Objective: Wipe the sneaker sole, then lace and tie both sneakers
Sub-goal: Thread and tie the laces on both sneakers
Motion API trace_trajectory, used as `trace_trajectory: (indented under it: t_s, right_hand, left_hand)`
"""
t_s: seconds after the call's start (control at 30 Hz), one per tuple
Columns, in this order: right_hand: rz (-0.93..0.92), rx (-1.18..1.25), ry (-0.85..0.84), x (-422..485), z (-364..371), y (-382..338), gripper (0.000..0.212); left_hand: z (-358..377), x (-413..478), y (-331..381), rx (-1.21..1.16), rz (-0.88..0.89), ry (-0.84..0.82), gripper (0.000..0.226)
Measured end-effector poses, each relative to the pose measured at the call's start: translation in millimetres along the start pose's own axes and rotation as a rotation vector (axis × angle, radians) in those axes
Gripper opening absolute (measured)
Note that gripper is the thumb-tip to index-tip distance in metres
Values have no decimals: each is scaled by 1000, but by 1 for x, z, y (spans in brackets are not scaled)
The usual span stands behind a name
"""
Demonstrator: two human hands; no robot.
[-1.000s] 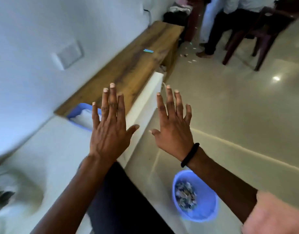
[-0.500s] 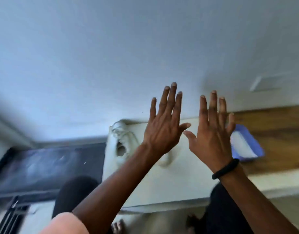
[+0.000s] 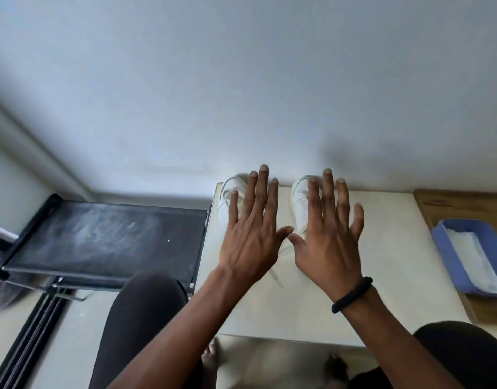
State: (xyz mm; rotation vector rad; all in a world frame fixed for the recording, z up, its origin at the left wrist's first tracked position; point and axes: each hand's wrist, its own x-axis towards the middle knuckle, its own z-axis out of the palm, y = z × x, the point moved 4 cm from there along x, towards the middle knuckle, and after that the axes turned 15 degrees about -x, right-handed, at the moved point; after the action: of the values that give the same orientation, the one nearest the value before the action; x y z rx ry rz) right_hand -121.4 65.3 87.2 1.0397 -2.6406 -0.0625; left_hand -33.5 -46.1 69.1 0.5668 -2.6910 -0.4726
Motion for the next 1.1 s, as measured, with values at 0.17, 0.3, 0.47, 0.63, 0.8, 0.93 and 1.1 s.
trace_trajectory:
  t_s: [0.17, 0.3, 0.47, 0.63, 0.8, 0.93, 1.1]
  right_hand:
    - [-38, 29, -35, 0, 20, 4, 107]
    - [-110, 71, -81, -1, 39, -4, 102]
    - [-159, 67, -153, -5, 59, -17, 88]
    - [-131, 22, -324, -11, 78, -11, 59]
    - [-126, -6, -345, -6, 81, -5, 50]
    - [-143, -18, -348, -5, 78, 0, 48]
    - [-129, -38, -398, -16, 72, 20, 45]
  left_hand:
    - [29, -16, -16, -12, -42, -86, 88]
    - [41, -25, -35, -10, -246, -199, 94]
    - [50, -28, -51, -122, -484, -301, 86]
    - [59, -26, -59, -171, -533, -298, 86]
    - [57, -20, -57, -128, -501, -244, 79]
    - [60, -21, -42, -145, -472, -253, 75]
    - [71, -29, -16, -155, -361, -302, 75]
